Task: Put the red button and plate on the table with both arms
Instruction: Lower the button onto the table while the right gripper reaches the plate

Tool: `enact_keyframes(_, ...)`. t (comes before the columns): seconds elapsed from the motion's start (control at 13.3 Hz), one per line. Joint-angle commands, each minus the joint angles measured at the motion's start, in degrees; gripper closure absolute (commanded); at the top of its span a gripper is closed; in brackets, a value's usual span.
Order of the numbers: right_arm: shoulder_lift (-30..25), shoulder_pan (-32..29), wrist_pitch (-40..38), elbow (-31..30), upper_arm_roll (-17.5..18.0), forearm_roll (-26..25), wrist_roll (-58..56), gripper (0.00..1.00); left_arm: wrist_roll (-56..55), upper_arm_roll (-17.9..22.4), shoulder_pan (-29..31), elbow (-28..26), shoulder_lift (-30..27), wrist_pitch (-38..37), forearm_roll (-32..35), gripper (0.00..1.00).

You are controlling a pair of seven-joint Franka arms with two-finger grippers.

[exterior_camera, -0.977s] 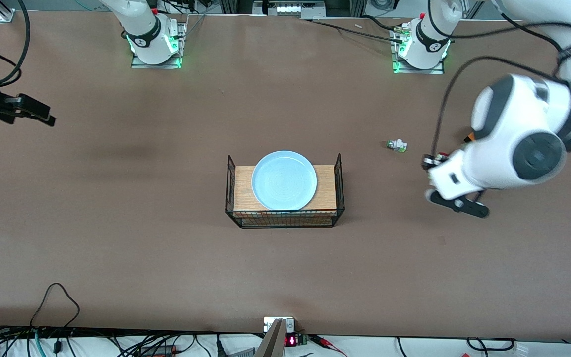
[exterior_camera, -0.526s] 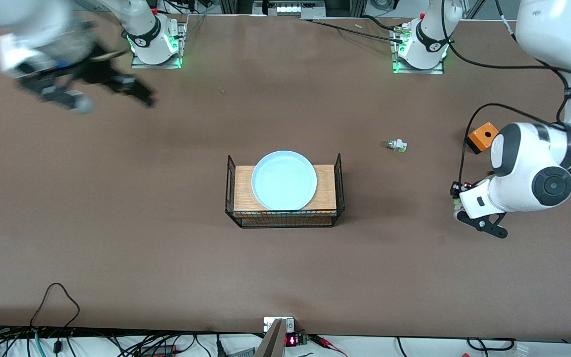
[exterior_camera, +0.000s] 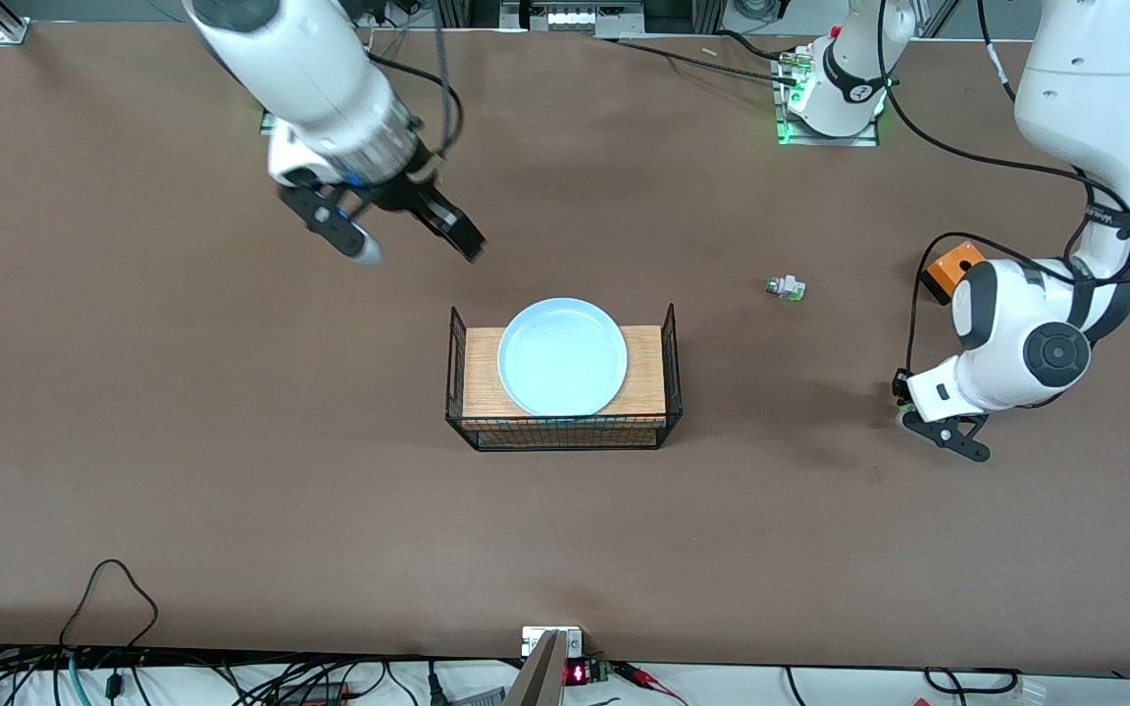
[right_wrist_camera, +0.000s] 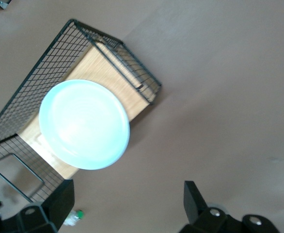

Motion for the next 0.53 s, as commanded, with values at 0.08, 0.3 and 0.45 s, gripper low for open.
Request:
enact_keyframes(0.08, 6.1, 3.5, 6.2, 1.9, -0.6, -0.4, 6.9, 0.00, 2.3, -0.8, 2.1, 0.0, 1.4, 2.0, 1.5, 0.47)
enact_keyframes(0.3, 10.4, 3.6, 6.7, 1.9, -0.5, -0.5, 6.8, 0.00, 1.6, -1.4, 1.9, 0.9, 0.2, -0.8, 1.5, 0.00)
enact_keyframes(0.45, 12.9, 3.4, 6.8, 1.9, -0.7, -0.5, 6.4, 0.00, 1.4, -1.6, 0.7, 2.0, -3.6, -7.1, 1.5, 0.00)
